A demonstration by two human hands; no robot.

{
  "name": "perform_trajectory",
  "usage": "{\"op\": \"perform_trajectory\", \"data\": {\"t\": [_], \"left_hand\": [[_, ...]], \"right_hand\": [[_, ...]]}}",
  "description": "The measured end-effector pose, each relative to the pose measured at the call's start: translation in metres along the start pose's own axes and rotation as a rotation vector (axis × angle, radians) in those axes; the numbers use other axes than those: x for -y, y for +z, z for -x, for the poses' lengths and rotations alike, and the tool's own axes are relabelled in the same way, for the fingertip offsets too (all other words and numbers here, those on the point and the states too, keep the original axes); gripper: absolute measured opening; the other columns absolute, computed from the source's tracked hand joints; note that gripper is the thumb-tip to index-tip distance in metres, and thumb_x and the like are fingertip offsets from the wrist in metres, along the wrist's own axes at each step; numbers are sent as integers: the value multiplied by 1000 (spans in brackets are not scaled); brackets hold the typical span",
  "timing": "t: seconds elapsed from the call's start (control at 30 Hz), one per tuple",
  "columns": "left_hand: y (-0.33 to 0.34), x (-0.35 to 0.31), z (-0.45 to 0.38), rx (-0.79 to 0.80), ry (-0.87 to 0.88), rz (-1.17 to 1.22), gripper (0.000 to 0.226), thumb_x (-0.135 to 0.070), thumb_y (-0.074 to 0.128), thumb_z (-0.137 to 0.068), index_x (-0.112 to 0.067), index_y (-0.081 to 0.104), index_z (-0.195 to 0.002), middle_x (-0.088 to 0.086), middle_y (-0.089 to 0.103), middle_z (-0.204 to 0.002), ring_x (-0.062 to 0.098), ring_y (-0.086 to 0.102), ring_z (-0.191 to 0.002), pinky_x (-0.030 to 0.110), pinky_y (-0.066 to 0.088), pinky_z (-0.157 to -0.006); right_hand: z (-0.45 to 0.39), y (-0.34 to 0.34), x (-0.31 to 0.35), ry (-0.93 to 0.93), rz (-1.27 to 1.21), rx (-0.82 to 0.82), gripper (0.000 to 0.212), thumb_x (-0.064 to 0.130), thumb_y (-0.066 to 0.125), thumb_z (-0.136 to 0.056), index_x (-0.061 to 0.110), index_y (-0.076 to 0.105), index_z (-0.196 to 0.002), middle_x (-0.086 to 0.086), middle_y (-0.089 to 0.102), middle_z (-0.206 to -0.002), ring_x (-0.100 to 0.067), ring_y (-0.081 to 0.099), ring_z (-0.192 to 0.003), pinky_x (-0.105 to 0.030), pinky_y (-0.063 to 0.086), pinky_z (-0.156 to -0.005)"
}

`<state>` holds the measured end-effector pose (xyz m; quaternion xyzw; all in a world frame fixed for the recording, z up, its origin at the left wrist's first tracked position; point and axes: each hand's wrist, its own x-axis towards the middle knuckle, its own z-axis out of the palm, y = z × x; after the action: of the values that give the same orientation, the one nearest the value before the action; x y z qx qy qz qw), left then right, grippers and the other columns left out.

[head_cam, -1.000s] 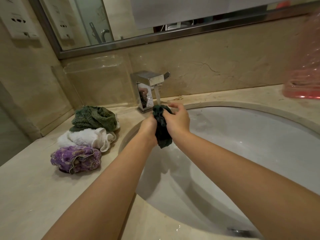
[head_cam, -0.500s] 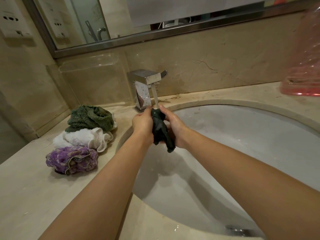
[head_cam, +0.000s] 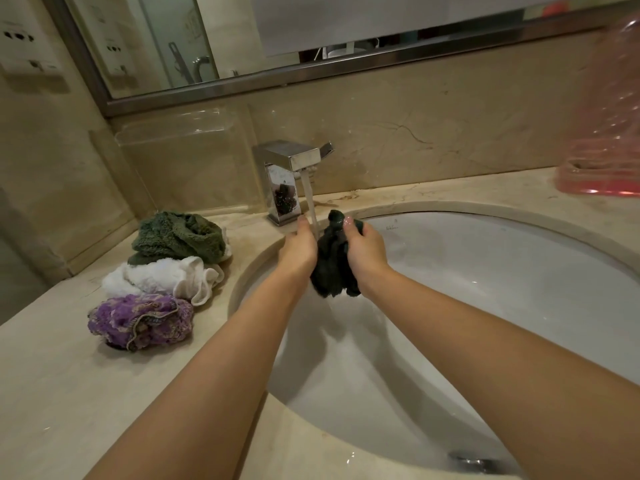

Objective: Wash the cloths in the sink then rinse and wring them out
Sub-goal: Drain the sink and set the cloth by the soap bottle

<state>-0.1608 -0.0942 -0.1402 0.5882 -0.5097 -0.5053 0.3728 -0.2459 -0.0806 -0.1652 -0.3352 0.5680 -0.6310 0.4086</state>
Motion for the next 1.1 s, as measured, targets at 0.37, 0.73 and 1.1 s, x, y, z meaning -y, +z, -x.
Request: {"op": "perform_trajectory", "data": {"t": [0.37, 0.73, 1.1], "left_hand": [[-3, 1, 0, 152, -119, 220, 43, -48, 29, -103, -17, 58, -105, 9, 63, -94, 23, 59, -90, 39, 50, -81], [-2, 0, 3, 38, -90, 259, 32, -36, 34, -105, -13, 53, -93, 16, 66, -96, 32, 66, -96, 47, 55, -87], [-8, -2, 1, -63, -83, 398, 36, -43, 44, -100, -11, 60, -107, 15, 67, -100, 31, 66, -93, 48, 54, -91]], "right_hand": [[3, 4, 11, 302, -585, 150, 36, 42, 44, -100, 10, 60, -94, -16, 63, -104, -31, 57, -103, -46, 44, -96], [-5, 9, -2, 158, 32, -94, 39, 42, 47, -99, 15, 48, -126, -10, 58, -121, -24, 58, -101, -37, 54, -83], [3, 4, 2, 216, -48, 121, 21, 24, 52, -99, 15, 53, -119, -11, 59, -113, -18, 59, -83, -29, 53, -52]]}}
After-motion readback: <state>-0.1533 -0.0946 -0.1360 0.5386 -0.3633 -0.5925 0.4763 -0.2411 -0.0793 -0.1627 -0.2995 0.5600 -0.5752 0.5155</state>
